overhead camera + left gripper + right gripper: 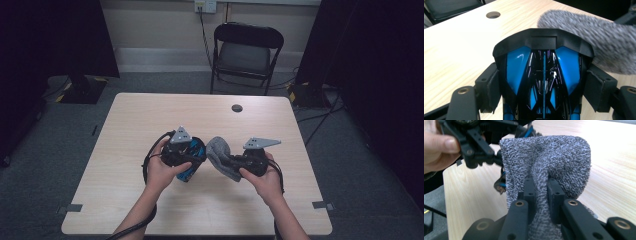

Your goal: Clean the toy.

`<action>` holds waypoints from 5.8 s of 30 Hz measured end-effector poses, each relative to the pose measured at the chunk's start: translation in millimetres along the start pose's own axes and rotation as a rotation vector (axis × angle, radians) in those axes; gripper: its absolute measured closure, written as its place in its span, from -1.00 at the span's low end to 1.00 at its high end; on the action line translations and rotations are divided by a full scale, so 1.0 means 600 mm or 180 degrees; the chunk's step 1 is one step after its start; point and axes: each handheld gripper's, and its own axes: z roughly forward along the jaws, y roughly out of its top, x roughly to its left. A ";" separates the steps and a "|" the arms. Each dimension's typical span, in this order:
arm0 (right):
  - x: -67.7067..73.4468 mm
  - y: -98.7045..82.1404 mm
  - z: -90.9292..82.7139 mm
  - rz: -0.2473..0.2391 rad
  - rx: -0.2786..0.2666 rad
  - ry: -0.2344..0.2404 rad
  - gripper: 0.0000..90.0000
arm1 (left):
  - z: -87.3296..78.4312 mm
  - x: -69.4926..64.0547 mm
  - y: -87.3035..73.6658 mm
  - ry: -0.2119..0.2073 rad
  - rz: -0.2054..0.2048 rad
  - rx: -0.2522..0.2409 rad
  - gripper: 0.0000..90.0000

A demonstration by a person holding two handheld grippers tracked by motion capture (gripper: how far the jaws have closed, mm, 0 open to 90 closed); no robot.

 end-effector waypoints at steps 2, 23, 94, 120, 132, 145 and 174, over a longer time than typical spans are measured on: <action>-0.002 -0.004 -0.003 0.0006 0.0003 -0.0002 0.79 | -0.004 0.003 0.001 -0.0005 -0.0023 -0.0018 -0.43; -0.034 0.024 -0.039 0.0087 -0.0247 -0.0469 0.78 | -0.019 -0.019 0.004 -0.0113 0.0080 -0.0050 -0.43; 0.006 0.016 -0.015 -0.0125 -0.0067 -0.0043 0.78 | -0.009 -0.017 0.012 -0.0076 0.0079 -0.0017 -0.44; -0.011 0.020 -0.022 -0.0015 -0.0232 -0.0127 0.77 | -0.030 -0.010 0.017 -0.0121 0.0027 -0.0109 -0.44; -0.002 0.010 0.019 -0.0050 -0.0017 -0.0049 0.77 | -0.021 -0.023 0.030 -0.0204 0.0067 -0.0126 -0.44; 0.001 -0.004 0.045 -0.0093 0.0144 0.0000 0.77 | -0.012 -0.022 0.031 -0.0209 0.0042 -0.0085 -0.44; 0.025 -0.036 0.091 -0.0338 0.0630 0.0125 0.77 | -0.032 -0.009 0.065 -0.0147 -0.0026 -0.0267 -0.44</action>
